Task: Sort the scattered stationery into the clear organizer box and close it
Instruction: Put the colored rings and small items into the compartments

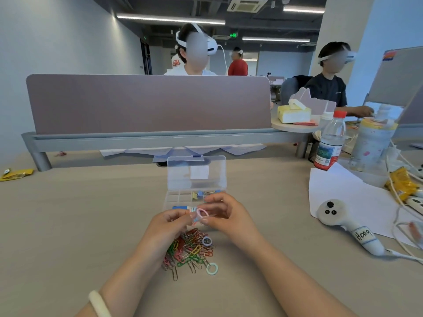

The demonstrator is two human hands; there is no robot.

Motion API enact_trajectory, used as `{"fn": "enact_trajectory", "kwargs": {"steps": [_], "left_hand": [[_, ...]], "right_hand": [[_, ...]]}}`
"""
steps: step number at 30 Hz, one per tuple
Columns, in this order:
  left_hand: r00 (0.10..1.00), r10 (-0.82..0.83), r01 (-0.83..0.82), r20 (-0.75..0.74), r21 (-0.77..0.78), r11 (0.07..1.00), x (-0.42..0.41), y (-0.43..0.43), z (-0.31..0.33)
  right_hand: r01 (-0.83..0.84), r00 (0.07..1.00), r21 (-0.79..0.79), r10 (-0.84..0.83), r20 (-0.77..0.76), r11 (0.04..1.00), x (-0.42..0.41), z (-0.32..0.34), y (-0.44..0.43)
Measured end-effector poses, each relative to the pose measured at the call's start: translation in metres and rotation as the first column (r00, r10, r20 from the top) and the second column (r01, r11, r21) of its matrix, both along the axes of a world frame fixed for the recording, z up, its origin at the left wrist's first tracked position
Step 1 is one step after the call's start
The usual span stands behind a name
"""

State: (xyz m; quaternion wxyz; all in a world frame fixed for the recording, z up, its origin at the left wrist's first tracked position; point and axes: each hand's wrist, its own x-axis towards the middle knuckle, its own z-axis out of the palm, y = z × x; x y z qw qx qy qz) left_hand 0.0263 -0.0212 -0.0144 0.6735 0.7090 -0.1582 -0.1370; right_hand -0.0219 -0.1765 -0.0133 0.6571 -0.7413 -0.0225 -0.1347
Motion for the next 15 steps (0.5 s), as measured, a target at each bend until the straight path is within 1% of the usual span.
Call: {"fn": "enact_trajectory", "kwargs": {"steps": [4, 9, 12, 15], "left_hand": [[0.998, -0.009, 0.006, -0.058, -0.048, 0.999, 0.0007, 0.0002, -0.0008], [0.996, -0.047, 0.042, -0.081, -0.061, 0.997, 0.0015, -0.0019, -0.0016], [0.995, -0.088, 0.087, -0.038, -0.04, 0.995, 0.0003, -0.0036, 0.0002], [1.0, -0.03, 0.03, 0.001, -0.005, 1.0, 0.0005, -0.006, 0.0033]], "right_hand": [[0.002, 1.0, 0.001, -0.002, 0.005, 1.0, -0.0026, 0.0012, 0.0048], [0.05, 0.999, -0.117, -0.047, 0.025, 0.992, -0.003, -0.0012, 0.0061], [0.056, 0.998, -0.182, -0.049, 0.042, 0.982, -0.003, -0.002, 0.007], [0.024, 0.999, -0.169, -0.018, 0.043, 0.985, -0.001, -0.0025, 0.0033]]}}
